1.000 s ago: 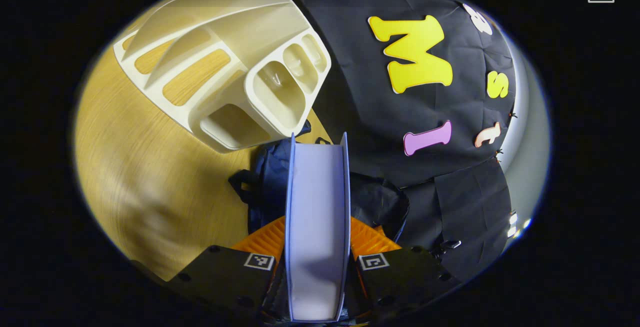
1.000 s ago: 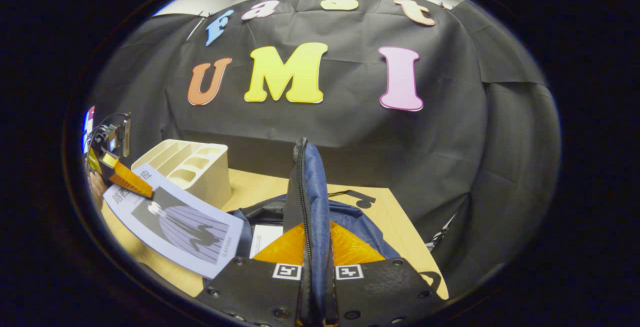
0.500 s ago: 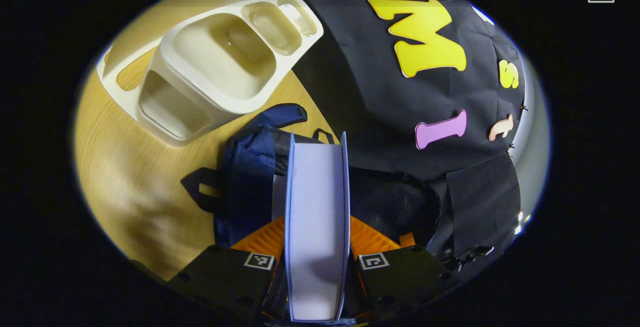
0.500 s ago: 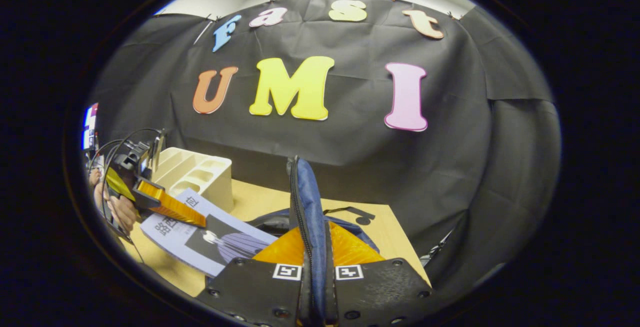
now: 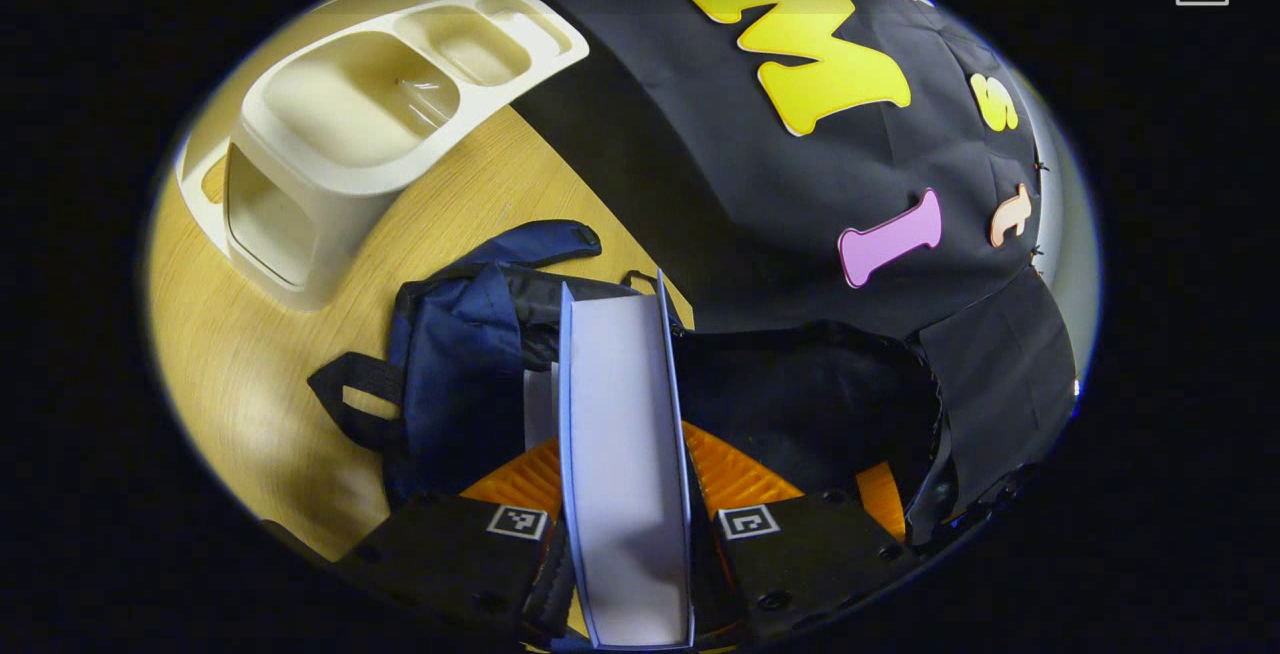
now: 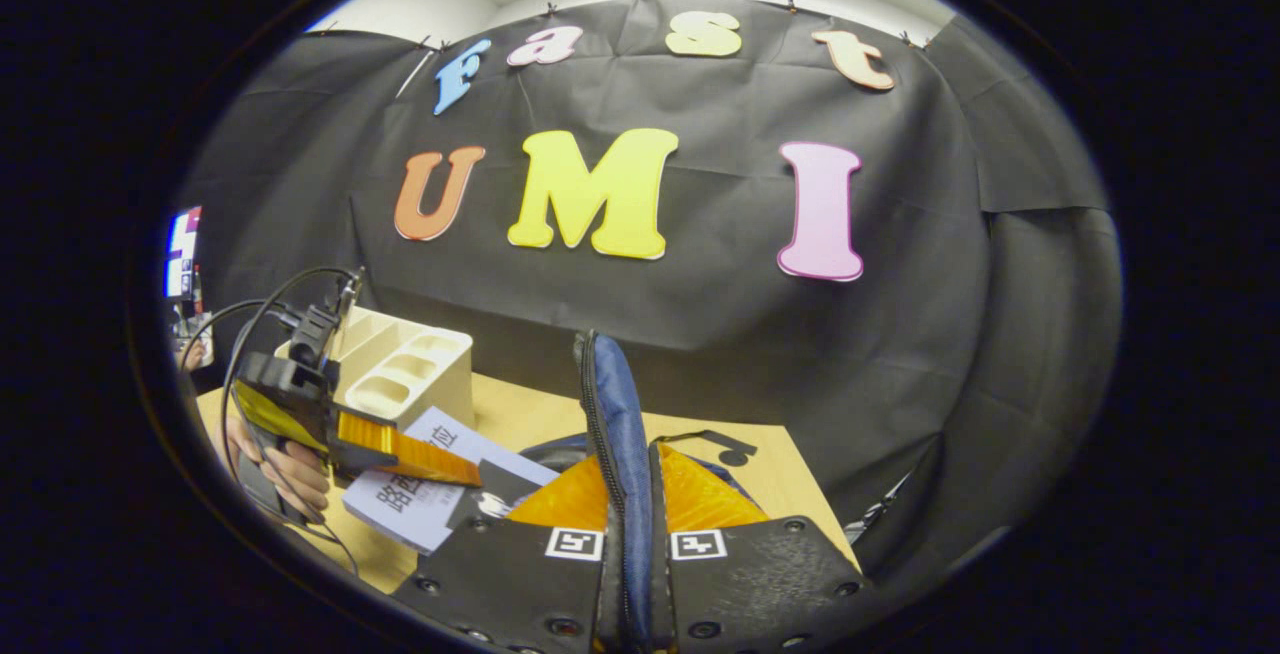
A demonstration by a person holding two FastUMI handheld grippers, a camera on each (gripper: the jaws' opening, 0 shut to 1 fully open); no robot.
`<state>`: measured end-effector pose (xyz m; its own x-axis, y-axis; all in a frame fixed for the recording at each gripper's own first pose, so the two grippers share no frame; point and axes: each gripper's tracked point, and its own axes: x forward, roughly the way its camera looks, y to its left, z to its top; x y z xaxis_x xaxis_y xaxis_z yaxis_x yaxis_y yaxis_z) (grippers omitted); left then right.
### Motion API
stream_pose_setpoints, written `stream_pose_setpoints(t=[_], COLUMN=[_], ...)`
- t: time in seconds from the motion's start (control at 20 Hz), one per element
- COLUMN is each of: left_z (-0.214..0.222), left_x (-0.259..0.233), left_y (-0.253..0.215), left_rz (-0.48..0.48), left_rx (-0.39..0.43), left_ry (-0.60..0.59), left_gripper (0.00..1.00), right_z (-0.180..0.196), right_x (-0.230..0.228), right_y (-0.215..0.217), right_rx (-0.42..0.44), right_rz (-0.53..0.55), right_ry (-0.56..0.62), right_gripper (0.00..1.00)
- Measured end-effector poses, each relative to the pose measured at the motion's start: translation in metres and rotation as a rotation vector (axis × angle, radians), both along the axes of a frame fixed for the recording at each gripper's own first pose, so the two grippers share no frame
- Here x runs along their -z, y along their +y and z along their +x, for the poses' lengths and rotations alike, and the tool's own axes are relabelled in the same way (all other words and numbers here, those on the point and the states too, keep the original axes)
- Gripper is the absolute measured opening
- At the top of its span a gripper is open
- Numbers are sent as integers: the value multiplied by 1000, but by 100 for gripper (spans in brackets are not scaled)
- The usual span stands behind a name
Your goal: Open the schoolbag, grab two books from the bookshelf and put them into the schoolbag.
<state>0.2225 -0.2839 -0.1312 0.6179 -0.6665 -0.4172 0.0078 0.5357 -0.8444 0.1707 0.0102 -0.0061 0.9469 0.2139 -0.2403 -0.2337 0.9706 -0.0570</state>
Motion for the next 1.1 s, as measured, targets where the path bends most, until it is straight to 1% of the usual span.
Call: stream_pose_setpoints(t=[0.1,0.3,0.45,0.5,0.55,0.6,0.75,0.8,0.9,0.95,1.05,1.1], left_z=[1,9,14,16,18,19,24,24,25,27,24,25], left_x=[3,9,17,20,22,23,28,31,38,40,43,45], left_y=[-10,-31,-55,-61,-68,-74,-93,-100,-115,-117,-118,-115], left_rz=[-5,-42,-79,-94,-106,-115,-140,-150,-165,-177,-163,-135], left_rx=[12,10,19,21,21,21,19,18,16,2,6,6], left_ry=[1,9,4,8,7,5,-5,-7,-6,-8,-30,-29], left_gripper=[48,48,48,48,48,48,48,48,48,48,48,55], right_z=[0,6,12,12,13,14,18,19,20,22,24,24], right_x=[-3,-15,-25,-25,-27,-29,-34,-36,-39,-40,-37,-35], right_y=[5,14,16,18,20,21,25,25,27,25,24,24], right_rx=[-13,-40,-41,-46,-51,-53,-62,-63,-66,-57,-55,-59], right_rz=[5,19,6,3,-2,-7,-19,-19,-14,-18,-11,-2], right_ry=[-8,-7,-18,-17,-20,-25,-36,-40,-50,-57,-56,-53], right_gripper=[10,10,10,10,13,10,10,13,13,10,10,10])
